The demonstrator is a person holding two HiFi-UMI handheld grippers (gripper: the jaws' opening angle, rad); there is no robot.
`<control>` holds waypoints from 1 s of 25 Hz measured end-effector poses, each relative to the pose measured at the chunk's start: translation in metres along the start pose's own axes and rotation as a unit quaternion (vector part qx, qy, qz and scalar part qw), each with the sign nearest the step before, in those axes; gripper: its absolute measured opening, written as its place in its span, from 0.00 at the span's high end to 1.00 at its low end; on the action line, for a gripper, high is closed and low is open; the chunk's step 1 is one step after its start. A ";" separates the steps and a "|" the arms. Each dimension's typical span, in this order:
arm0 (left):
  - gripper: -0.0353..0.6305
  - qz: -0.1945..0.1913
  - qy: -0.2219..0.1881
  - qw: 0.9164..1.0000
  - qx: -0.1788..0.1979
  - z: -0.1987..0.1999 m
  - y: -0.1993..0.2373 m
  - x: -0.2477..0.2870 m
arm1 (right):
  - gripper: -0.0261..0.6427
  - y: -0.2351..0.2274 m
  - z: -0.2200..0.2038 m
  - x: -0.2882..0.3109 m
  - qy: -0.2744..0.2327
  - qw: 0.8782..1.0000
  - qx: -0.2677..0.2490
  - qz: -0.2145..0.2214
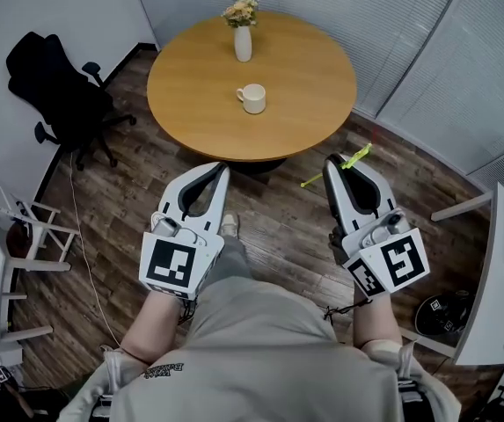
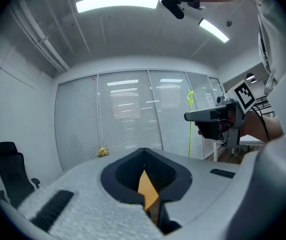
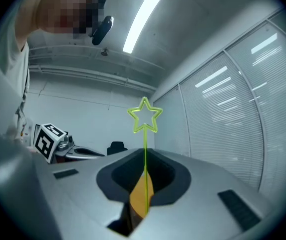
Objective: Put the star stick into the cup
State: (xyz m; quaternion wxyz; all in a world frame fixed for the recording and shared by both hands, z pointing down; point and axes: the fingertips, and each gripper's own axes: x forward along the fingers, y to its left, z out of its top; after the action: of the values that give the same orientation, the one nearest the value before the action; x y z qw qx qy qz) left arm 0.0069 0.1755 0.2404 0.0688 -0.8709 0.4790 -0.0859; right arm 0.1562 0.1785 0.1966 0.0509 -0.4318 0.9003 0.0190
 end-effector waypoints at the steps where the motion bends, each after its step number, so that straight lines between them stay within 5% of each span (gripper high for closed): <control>1: 0.91 -0.003 0.001 1.000 0.003 -0.003 0.005 0.004 | 0.91 -0.002 -0.001 0.006 0.001 1.000 0.000 -0.002; 25: 0.91 -0.087 0.004 0.996 -0.028 -0.020 0.174 0.132 | 0.91 -0.045 -0.005 0.217 0.035 0.998 -0.010 -0.057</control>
State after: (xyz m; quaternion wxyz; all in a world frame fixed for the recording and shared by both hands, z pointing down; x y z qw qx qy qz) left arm -0.0711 -0.0292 0.2355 0.0347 -0.9106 0.4036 -0.0817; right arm 0.0559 -0.0177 0.1790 0.0157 -0.4832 0.8753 0.0100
